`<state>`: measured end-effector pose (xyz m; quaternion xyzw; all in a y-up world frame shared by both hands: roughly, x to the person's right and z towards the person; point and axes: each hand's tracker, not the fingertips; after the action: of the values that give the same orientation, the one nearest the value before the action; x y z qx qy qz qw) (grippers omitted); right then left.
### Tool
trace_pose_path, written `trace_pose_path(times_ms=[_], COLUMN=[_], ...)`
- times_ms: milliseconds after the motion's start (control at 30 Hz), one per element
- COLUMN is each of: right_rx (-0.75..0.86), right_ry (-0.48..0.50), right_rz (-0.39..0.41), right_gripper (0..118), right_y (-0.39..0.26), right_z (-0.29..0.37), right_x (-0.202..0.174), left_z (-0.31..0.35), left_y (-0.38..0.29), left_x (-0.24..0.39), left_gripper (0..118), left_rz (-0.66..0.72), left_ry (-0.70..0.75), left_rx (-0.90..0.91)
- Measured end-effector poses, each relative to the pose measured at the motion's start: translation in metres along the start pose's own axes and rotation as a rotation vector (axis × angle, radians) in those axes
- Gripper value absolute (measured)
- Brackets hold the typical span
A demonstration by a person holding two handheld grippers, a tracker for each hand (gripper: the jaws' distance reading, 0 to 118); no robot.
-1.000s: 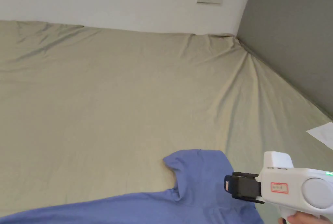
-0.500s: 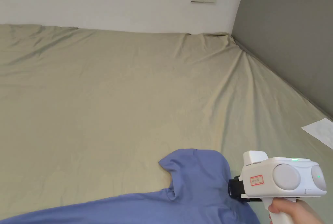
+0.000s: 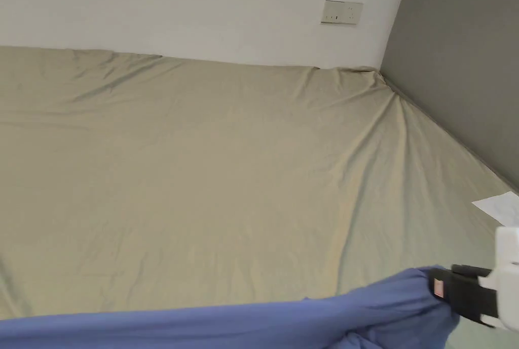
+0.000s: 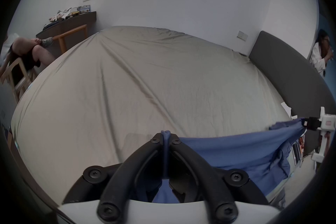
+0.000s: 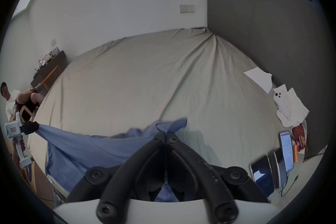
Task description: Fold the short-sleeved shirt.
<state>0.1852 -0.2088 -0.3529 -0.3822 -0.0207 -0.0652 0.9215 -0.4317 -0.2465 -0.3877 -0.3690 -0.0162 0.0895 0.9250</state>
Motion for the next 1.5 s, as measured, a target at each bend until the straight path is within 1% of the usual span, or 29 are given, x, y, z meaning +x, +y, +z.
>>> trace_pose_path(times_ms=[100, 200, 267, 400, 433, 533, 667, 700, 733, 767, 800, 833, 867, 900, 933, 967, 1000, 1067, 1100, 1133, 1167, 1200, 1233, 1267, 1333, 1400, 1500], right_rx=[0.007, -0.03, -0.08, -0.179, -0.199, -0.22, -0.223, -0.222, -0.222, -0.224, -0.232, -0.228, -0.216, -0.182, -0.125, -0.073, 0.002, 0.115, 0.141, 0.153, 0.158, 0.171, 0.181, 0.195, 0.181, 0.162, 0.113], right_ry=[-0.008, -0.067, -0.081, -0.1, -0.091, -0.11, -0.108, -0.112, -0.117, -0.146, -0.197, -0.238, -0.231, -0.233, -0.226, -0.221, -0.211, -0.213, -0.221, -0.21, -0.19, -0.176, -0.155, -0.114, -0.006, 0.042, 0.069], right_rz=[0.0, 0.009, -0.031, -0.147, -0.174, -0.192, -0.221, -0.22, -0.212, -0.191, -0.158, -0.145, -0.162, -0.214, -0.272, -0.305, -0.303, -0.249, -0.21, -0.167, -0.135, -0.117, -0.13, -0.143, -0.146, -0.146, -0.145], right_gripper=[3, 3, 3, 3, 3, 3, 4, 6, 13, 27, 48, 56, 57, 57, 57, 57, 57, 57, 57, 56, 56, 44, 21, 2, 1, 0, 1], right_y=[-0.037, -0.072, -0.095, -0.138, -0.148, -0.166, -0.175, -0.176, -0.176, -0.177, -0.178, -0.177, -0.176, -0.173, -0.17, -0.167, -0.164, -0.157, -0.153, -0.15, -0.147, -0.146, -0.145, -0.145, -0.148, -0.152, -0.157], right_z=[0.027, 0.03, 0.026, 0.009, 0.004, -0.006, -0.017, -0.02, -0.023, -0.025, -0.025, -0.022, -0.015, -0.001, 0.017, 0.032, 0.048, 0.075, 0.085, 0.091, 0.094, 0.095, 0.093, 0.092, 0.085, 0.076, 0.062], right_x=[0.0, 0.002, 0.005, 0.023, 0.029, 0.032, 0.032, 0.031, 0.03, 0.029, 0.03, 0.033, 0.036, 0.041, 0.045, 0.047, 0.045, 0.036, 0.028, 0.02, 0.012, 0.004, -0.003, -0.008, -0.02, -0.031, -0.042], left_z=[0.026, 0.036, 0.036, 0.027, 0.022, 0.009, -0.005, -0.008, -0.009, -0.01, -0.008, -0.004, 0.001, 0.011, 0.024, 0.035, 0.049, 0.071, 0.08, 0.087, 0.088, 0.09, 0.089, 0.087, 0.074, 0.061, 0.041], left_y=[-0.033, -0.069, -0.09, -0.121, -0.126, -0.134, -0.134, -0.135, -0.135, -0.137, -0.137, -0.135, -0.133, -0.129, -0.125, -0.123, -0.119, -0.113, -0.11, -0.109, -0.11, -0.111, -0.111, -0.112, -0.119, -0.127, -0.138], left_x=[-0.005, -0.006, -0.005, -0.006, -0.007, -0.006, -0.001, 0.001, 0.003, 0.004, 0.004, 0.002, 0.001, 0.001, -0.001, -0.002, -0.001, 0.001, 0.005, 0.009, 0.012, 0.016, 0.018, 0.019, 0.015, 0.013, 0.002], left_gripper=[4, 4, 4, 4, 4, 4, 4, 4, 6, 10, 20, 32, 50, 50, 56, 65, 68, 67, 62, 48, 28, 2, 0, 0, 0, 0, 0], left_rz=[0.027, 0.047, 0.05, 0.089, 0.092, 0.088, 0.085, 0.074, 0.061, 0.051, 0.05, 0.065, 0.088, 0.115, 0.126, 0.136, 0.139, 0.145, 0.137, 0.131, 0.129, 0.117, 0.109, 0.109, 0.153, 0.173, 0.205], left_ry=[0.005, 0.008, 0.02, 0.036, 0.045, 0.074, 0.103, 0.112, 0.12, 0.127, 0.123, 0.119, 0.122, 0.132, 0.129, 0.113, 0.109, 0.12, 0.118, 0.117, 0.124, 0.135, 0.122, 0.093, 0.042, 0.039, 0.045], left_rx=[0.005, -0.048, -0.084, -0.155, -0.168, -0.193, -0.2, -0.197, -0.191, -0.18, -0.169, -0.156, -0.155, -0.161, -0.149, -0.109, -0.059, 0.013, 0.05, 0.087, 0.11, 0.118, 0.101, 0.088, 0.039, -0.011, -0.08])
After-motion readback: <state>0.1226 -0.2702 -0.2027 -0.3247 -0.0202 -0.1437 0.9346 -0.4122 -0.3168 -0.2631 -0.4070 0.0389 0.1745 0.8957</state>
